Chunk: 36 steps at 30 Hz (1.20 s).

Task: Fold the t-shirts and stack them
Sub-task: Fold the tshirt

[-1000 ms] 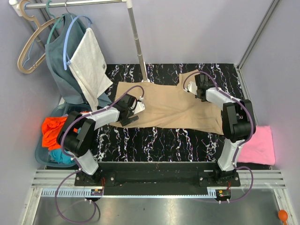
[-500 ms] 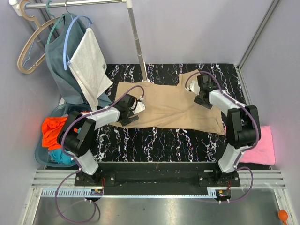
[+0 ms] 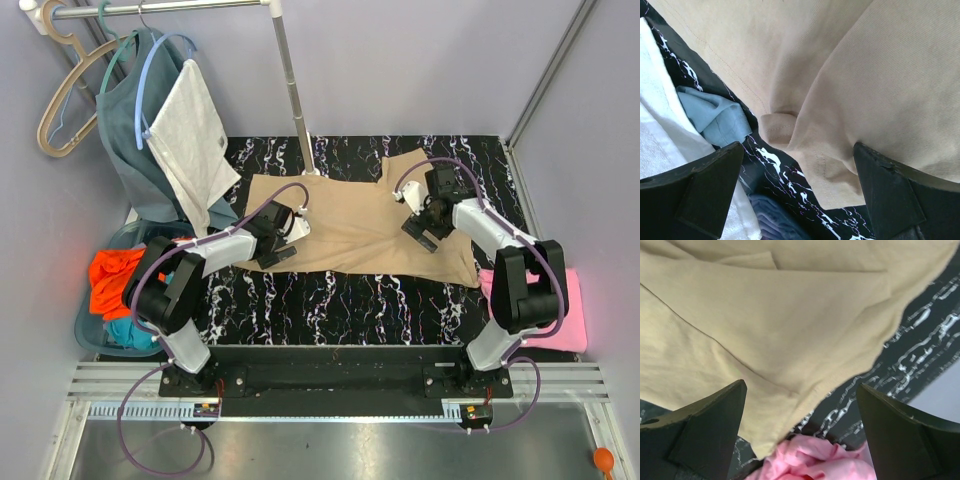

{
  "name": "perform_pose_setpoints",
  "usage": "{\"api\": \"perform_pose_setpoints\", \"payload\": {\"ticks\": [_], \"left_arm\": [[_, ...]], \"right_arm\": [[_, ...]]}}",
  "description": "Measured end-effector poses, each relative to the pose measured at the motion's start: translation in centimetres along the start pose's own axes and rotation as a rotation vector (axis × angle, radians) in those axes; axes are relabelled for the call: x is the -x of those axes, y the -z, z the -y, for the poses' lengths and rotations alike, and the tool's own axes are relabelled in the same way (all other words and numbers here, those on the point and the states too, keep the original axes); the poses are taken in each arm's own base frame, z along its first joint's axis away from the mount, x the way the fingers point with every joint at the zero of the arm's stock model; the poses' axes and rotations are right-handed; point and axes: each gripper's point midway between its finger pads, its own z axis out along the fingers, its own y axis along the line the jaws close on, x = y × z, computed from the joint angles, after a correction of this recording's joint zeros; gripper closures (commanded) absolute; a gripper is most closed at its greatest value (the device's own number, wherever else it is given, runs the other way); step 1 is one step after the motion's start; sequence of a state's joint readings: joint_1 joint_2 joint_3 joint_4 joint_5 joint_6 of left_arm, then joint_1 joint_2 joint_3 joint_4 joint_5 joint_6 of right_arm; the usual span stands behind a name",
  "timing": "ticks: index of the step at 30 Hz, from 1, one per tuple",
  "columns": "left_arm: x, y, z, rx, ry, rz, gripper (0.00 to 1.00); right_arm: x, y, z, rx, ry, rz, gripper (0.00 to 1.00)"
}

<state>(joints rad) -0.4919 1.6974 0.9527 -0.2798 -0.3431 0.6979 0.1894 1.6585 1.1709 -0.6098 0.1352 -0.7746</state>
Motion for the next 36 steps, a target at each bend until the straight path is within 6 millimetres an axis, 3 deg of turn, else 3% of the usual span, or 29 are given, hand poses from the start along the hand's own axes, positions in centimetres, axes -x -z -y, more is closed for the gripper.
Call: {"api": "perform_pose_setpoints", "payload": {"ticks": [9, 17, 29, 36], "left_arm": [[0.0, -0.3, -0.4, 0.030, 0.001, -0.012, 0.01], [-0.2, -0.5, -1.0, 0.087, -0.002, -0.019, 0.01], [-1.6, 0.8, 0.4, 0.118, 0.005, -0.021, 0.01], [-2.0, 1.9, 2.0, 0.137, -0.017, -0.028, 0.01]], "right_arm": [[0.8, -3.1, -2.0, 0.106, -0.040, 0.006, 0.00], [-0.4, -4.9, -3.3, 0.124, -0.031, -0.019, 0.00], [-4.0, -2.5, -4.9, 0.091, 0.043, -0.029, 0.00], [-4.6, -2.4, -5.3, 0.100, 0.054, -0.038, 0.00]]}}
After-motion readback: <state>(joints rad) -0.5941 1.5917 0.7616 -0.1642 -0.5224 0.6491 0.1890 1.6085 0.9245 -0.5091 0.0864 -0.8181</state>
